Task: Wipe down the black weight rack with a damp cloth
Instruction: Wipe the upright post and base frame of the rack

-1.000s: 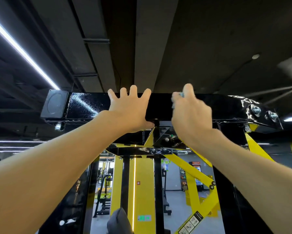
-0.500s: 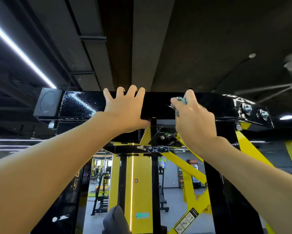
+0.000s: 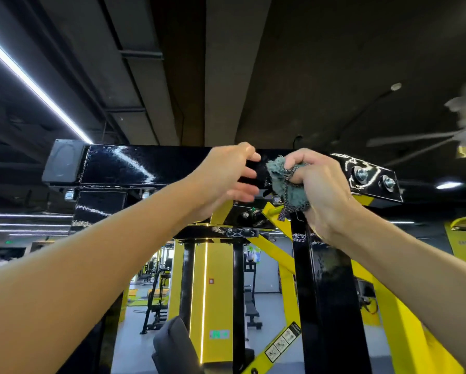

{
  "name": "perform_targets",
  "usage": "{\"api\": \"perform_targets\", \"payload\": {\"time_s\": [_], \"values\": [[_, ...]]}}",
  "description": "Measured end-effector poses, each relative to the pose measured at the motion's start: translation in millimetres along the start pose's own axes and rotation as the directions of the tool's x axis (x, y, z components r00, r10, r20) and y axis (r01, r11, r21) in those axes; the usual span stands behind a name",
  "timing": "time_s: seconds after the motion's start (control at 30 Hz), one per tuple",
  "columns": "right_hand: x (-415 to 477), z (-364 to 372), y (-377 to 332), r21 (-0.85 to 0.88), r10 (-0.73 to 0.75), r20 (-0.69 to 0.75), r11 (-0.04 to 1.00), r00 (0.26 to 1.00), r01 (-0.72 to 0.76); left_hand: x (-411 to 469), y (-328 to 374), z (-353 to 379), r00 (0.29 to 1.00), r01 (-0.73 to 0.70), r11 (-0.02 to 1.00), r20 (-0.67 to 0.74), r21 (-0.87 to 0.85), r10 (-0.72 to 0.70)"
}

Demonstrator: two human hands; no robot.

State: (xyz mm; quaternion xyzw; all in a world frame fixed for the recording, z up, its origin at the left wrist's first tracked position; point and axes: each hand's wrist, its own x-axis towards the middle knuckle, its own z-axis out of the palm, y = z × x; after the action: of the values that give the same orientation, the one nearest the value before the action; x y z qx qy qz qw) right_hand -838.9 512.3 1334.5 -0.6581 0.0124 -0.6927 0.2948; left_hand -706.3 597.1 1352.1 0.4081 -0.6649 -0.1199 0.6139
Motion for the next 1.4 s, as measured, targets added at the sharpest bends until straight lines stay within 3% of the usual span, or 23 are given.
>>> {"api": "perform_targets", "payload": {"time_s": [0.07, 0.17, 0.23, 0.37, 0.43, 0.57, 0.73, 0.8, 0.83, 0.87, 0.9, 0.93, 0.97, 1.0, 1.27, 1.33, 1.4], "values": [[1.4, 0.6, -5.8, 0.037, 0.024, 0.07, 0.999, 0.997, -0.027, -2.5, 3.5, 9.8, 0.981, 0.15, 0.978, 0.143, -0.145, -0.129], [6.2, -4.5, -11.1, 0.008, 0.034, 0.13, 0.999, 0.991, -0.035, -7.3, 6.4, 22.7, 0.941, 0.251, 0.905, 0.304, -0.343, -0.147], [9.7, -9.7, -12.9, -0.022, 0.02, 0.147, 1.0, 0.989, -0.017, -8.2, 7.2, 29.6, 0.954, 0.233, 0.875, 0.276, -0.424, -0.12], [13.1, -13.5, -12.5, -0.128, -0.016, 0.203, 0.991, 0.979, 0.042, -4.3, 10.4, 34.9, 0.996, 0.086, 0.864, 0.024, -0.496, -0.086], [11.8, -12.0, -10.1, -0.219, -0.007, 0.32, 0.972, 0.947, 0.081, -0.4, 13.4, 34.4, 0.991, -0.002, 0.888, -0.12, -0.46, -0.06], [3.6, -3.3, -3.3, -0.384, -0.202, 0.504, 0.819, 0.84, 0.427, 0.5, 14.7, 35.8, 0.954, -0.028, 0.987, -0.298, -0.159, -0.021], [17.3, -5.4, -6.9, -0.58, -0.392, 0.319, 0.639, 0.863, 0.505, -2.3, 20.1, 24.7, 0.996, 0.02, 0.998, -0.089, 0.053, -0.016], [30.3, -7.3, -7.1, -0.644, -0.432, 0.254, 0.591, 0.865, 0.485, 3.4, 21.4, 11.9, 0.993, -0.047, 0.993, -0.101, 0.108, 0.058], [36.5, -7.7, -6.9, -0.67, -0.446, 0.214, 0.58, 0.869, 0.462, 9.0, 20.2, 2.1, 0.979, -0.105, 0.958, -0.144, 0.267, 0.147], [41.2, -6.4, -7.0, -0.694, -0.457, 0.184, 0.566, 0.87, 0.444, 15.2, 17.9, -9.8, 0.956, -0.134, 0.818, -0.145, 0.559, 0.256], [43.9, -3.4, -6.3, -0.716, -0.463, 0.179, 0.544, 0.868, 0.437, 21.5, 12.7, -20.9, 0.948, -0.099, 0.55, -0.09, 0.829, 0.305], [45.1, 1.3, -5.2, -0.73, -0.468, 0.189, 0.521, 0.864, 0.442, 26.8, 7.1, -29.7, 0.953, -0.056, 0.274, -0.03, 0.96, 0.301], [45.4, 7.0, -2.9, -0.737, -0.467, 0.21, 0.501, 0.859, 0.453, 31.6, 1.2, -36.8, 0.959, -0.045, 0.088, 0.018, 0.995, 0.283], [45.6, 14.0, 0.8, -0.743, -0.469, 0.232, 0.48, 0.852, 0.466, 35.5, -3.1, -41.7, 0.963, -0.05, 0.021, 0.042, 0.999, 0.268], [36.6, 47.8, 25.7, -0.779, -0.449, 0.472, 0.189, 0.758, 0.597, 46.5, -12.9, -56.5, 0.912, -0.146, 0.108, 0.091, 0.983, 0.399], [44.4, 34.2, 25.4, -0.832, -0.478, 0.41, 0.153, 0.777, 0.533, 47.3, -14.9, -56.0, 0.921, -0.143, 0.107, 0.093, 0.984, 0.378], [44.0, 35.9, 22.3, -0.891, -0.472, 0.268, 0.211, 0.84, 0.402, 47.5, -16.4, -56.4, 0.923, -0.137, 0.1, 0.09, 0.986, 0.375]]}}
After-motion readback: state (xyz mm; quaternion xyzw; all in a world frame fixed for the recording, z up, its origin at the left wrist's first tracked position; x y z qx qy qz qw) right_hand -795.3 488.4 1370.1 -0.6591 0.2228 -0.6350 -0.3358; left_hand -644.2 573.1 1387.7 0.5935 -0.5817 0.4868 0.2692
